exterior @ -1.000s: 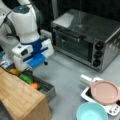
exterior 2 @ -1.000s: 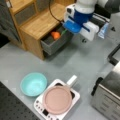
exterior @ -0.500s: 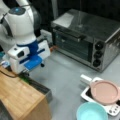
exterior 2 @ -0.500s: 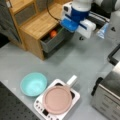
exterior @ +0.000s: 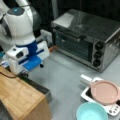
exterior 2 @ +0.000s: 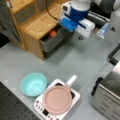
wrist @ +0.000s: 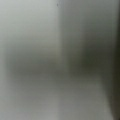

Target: Open the drawer. Pick up the carrot. Put the carrots in the drawer.

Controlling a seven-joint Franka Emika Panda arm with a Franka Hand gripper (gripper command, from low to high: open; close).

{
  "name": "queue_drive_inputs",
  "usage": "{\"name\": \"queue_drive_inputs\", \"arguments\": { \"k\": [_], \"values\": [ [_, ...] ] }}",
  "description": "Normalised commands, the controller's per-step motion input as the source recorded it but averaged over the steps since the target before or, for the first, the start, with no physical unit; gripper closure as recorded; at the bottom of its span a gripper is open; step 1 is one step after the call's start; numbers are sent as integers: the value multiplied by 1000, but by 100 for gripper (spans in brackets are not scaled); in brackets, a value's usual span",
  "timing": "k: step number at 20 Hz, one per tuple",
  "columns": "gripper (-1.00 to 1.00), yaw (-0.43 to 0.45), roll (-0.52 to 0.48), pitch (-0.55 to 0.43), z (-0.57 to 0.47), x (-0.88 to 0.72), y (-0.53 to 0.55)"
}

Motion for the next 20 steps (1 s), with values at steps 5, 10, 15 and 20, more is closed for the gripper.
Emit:
{"name": "queue_drive_inputs", "arguments": {
  "k": [5,10,15,20],
  "values": [
    [-100,103,279,122,153,220,130],
    [-100,21,293,177,251,277,196],
    [-100,-101,214,189,282,287,254],
    [-100,-199,124,162,269,252,335]
  ]
}}
